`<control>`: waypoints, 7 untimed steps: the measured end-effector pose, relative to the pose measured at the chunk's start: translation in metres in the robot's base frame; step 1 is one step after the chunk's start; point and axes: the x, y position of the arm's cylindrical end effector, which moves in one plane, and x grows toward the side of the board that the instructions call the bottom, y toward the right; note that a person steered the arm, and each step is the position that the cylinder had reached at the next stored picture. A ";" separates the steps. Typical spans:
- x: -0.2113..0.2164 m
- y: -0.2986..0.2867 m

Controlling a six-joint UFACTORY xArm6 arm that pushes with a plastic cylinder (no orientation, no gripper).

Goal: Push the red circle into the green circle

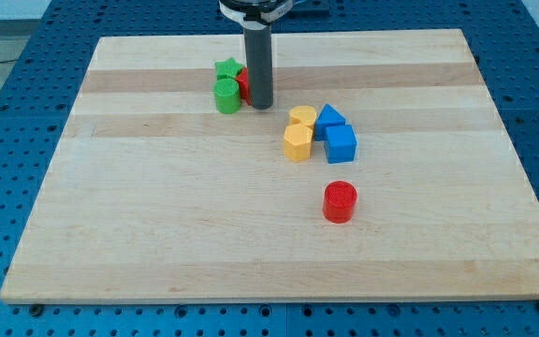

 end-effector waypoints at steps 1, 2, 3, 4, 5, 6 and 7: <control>0.030 -0.007; 0.067 -0.021; 0.109 -0.020; 0.149 0.002; 0.185 0.039; 0.205 0.077; 0.191 0.127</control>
